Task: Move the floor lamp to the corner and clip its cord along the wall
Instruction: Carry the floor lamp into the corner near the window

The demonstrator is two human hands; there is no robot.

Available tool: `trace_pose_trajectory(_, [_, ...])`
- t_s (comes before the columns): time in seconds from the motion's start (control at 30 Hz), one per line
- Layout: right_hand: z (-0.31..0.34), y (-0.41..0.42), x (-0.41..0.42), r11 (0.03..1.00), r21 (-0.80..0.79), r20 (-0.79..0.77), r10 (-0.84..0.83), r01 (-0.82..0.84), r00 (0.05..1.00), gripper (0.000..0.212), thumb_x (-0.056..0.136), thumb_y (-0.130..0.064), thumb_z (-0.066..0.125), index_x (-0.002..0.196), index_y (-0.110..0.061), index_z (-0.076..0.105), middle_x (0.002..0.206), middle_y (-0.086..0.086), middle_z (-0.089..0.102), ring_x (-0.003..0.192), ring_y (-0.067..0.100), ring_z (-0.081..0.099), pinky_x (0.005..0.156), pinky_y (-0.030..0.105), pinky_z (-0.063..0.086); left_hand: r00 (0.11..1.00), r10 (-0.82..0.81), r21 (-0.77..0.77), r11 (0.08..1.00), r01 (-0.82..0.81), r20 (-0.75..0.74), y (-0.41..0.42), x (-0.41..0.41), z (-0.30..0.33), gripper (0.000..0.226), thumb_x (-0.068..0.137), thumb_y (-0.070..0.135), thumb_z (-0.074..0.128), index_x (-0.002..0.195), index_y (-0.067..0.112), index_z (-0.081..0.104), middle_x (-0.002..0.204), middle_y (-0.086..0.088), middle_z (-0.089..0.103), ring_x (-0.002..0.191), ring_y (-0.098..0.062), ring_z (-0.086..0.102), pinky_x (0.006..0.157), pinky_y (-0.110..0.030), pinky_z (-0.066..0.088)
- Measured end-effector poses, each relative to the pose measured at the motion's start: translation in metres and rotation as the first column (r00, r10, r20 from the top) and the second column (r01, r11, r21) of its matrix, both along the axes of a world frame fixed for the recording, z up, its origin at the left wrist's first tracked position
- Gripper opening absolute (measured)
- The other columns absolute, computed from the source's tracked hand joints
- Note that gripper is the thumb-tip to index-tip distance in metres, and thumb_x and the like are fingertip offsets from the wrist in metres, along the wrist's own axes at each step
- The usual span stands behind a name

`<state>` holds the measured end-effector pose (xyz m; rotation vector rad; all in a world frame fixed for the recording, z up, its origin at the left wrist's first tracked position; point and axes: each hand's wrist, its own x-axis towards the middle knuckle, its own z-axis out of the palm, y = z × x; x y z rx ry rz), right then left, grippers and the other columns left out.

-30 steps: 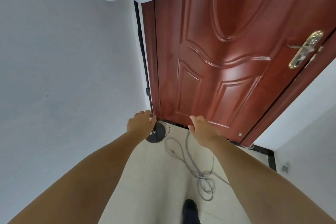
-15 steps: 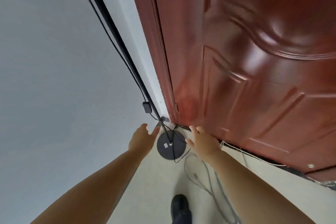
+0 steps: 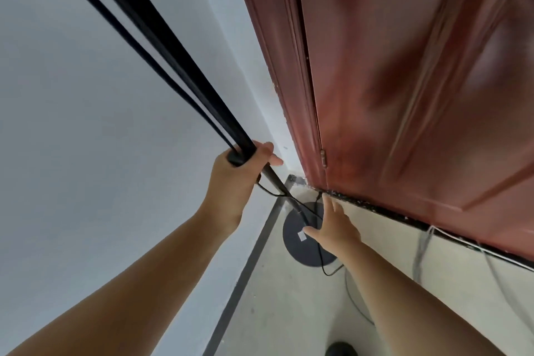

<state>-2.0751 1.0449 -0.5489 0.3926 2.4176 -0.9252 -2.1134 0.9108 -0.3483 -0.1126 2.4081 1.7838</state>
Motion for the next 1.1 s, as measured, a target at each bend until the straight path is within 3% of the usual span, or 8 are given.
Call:
trace_pose_trajectory(0.1, [-0.022,-0.015,-0.021,0.999,-0.050,0.024,-0.017,0.018,1.000,0.087,0.084,-0.047,0.059,0.149,-0.029,0.006,0.155,0.009,0.020,0.134,0.030,0.039,0.097,0.043,0.045,0.999,-0.030,0.043,0.999,0.031,-0.027,-0.002,-0.002,-0.002,0.019,0.072,0.019,0.060,0.054,0.013,0.064,0.062,0.001,0.060,0.074,-0.021,0.056,0.092,-0.057,0.048])
trace_pose_trajectory(0.2, [-0.037,-0.029,-0.041,0.990,-0.128,0.059,-0.046,0.053,0.997,0.064,0.089,-0.040,0.054,0.145,-0.025,0.026,0.143,0.015,0.039,0.119,0.031,0.052,0.079,0.033,0.045,0.997,-0.036,0.095,0.995,0.042,-0.063,-0.007,-0.004,-0.008,0.015,0.064,0.021,0.059,0.049,0.015,0.059,0.055,0.004,0.056,0.069,-0.020,0.055,0.091,-0.060,0.047])
trace_pose_trajectory(0.3, [-0.039,-0.043,-0.053,0.950,-0.298,0.060,-0.074,0.089,0.995,0.021,0.092,-0.029,0.046,0.094,-0.011,0.056,0.102,0.019,0.062,0.095,0.036,0.064,0.069,0.036,0.048,0.997,-0.027,0.157,0.987,0.037,-0.066,-0.010,-0.003,-0.011,0.015,0.062,0.023,0.057,0.048,0.018,0.055,0.051,0.004,0.051,0.065,-0.021,0.049,0.078,-0.053,0.045])
trace_pose_trajectory(0.37, [-0.036,-0.048,-0.052,0.934,-0.345,0.064,-0.072,0.090,0.995,0.024,0.093,-0.019,0.041,0.081,-0.003,0.053,0.098,0.025,0.064,0.092,0.038,0.065,0.072,0.040,0.051,0.998,-0.014,0.198,0.980,0.025,-0.054,-0.009,0.002,-0.010,0.016,0.060,0.024,0.056,0.045,0.021,0.051,0.048,0.005,0.046,0.059,-0.020,0.043,0.070,-0.046,0.039])
trace_pose_trajectory(0.5, [-0.020,-0.052,-0.032,0.947,-0.322,0.077,0.010,0.016,0.997,0.027,0.093,-0.011,0.039,0.098,0.003,0.063,0.100,0.022,0.068,0.094,0.036,0.065,0.076,0.038,0.052,0.999,0.041,0.291,0.956,-0.030,-0.030,-0.007,0.028,0.005,0.019,0.058,0.023,0.055,0.041,0.026,0.046,0.045,0.007,0.037,0.054,-0.017,0.031,0.060,-0.044,0.021])
trace_pose_trajectory(0.67, [0.030,-0.049,0.009,0.946,-0.324,0.098,0.058,-0.023,0.994,0.030,0.091,-0.009,0.040,0.062,-0.013,0.047,0.064,0.005,0.049,0.067,0.026,0.050,0.061,0.037,0.040,0.995,0.093,0.286,0.955,-0.077,-0.042,-0.010,0.072,0.056,0.020,0.059,0.024,0.053,0.041,0.025,0.045,0.045,0.006,0.037,0.055,-0.020,0.030,0.060,-0.047,0.020])
trace_pose_trajectory(0.97, [0.230,-0.049,0.148,0.952,-0.234,0.082,0.221,-0.196,0.972,0.031,0.094,-0.022,0.042,0.064,-0.019,0.048,0.076,0.009,0.057,0.090,0.037,0.067,0.078,0.047,0.055,0.978,0.196,0.387,0.909,-0.154,-0.071,-0.027,0.224,0.235,0.032,0.068,0.010,0.049,0.040,0.026,0.046,0.043,0.010,0.040,0.049,-0.014,0.035,0.056,-0.034,0.028])
trace_pose_trajectory(1.1, [0.301,-0.065,0.218,0.934,-0.224,0.092,0.304,-0.277,0.948,0.025,0.095,-0.023,0.042,0.095,-0.006,0.059,0.077,0.010,0.060,0.081,0.033,0.068,0.070,0.041,0.058,0.948,0.301,0.432,0.872,-0.229,-0.105,-0.048,0.311,0.304,0.034,0.070,0.010,0.047,0.040,0.027,0.045,0.045,0.009,0.039,0.050,-0.015,0.034,0.057,-0.034,0.029])
